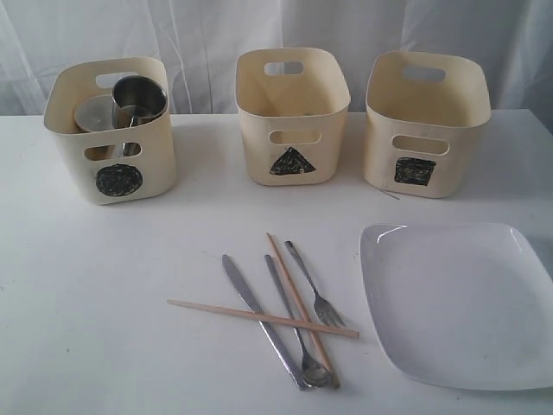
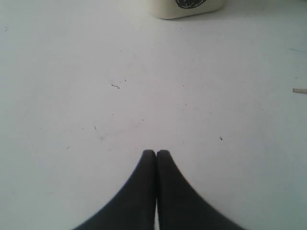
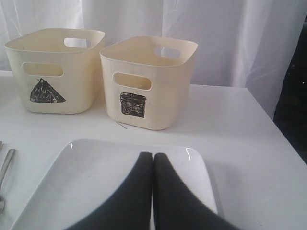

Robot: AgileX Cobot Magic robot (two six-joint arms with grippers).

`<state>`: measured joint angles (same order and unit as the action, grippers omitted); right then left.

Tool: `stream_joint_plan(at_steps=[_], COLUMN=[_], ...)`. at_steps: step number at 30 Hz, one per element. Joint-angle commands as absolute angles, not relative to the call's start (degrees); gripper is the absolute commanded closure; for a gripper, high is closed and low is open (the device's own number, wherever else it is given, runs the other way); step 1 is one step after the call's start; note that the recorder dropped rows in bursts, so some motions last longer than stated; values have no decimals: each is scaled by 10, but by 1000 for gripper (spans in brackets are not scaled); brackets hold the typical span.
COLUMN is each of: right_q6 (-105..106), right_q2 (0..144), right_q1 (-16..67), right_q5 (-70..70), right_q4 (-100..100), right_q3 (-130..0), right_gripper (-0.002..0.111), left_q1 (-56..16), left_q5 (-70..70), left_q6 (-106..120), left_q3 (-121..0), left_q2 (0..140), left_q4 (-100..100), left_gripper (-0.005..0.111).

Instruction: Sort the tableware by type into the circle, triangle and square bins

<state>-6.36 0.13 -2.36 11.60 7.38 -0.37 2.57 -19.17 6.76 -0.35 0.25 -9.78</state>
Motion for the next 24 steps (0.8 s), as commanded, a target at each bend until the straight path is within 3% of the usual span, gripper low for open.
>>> stream_joint_plan(at_steps=[1,7,24], right_q6=[-159,-485,-527], right_q2=[0,0,0], right_q1=[-28,-28,-28], right_q5=[0,-193,-393], right_q4=[-9,-212,-266], right_q3=[0,0,-8], right_gripper=[108,108,108], left_q1=[27,27,27], left_q5=[-197,-197,-197], left_q6=[64,64,64], left_q3=[0,0,0], left_q2=[0,0,0], left_q4=[-106,-106,-106], left_gripper=[107,107,107])
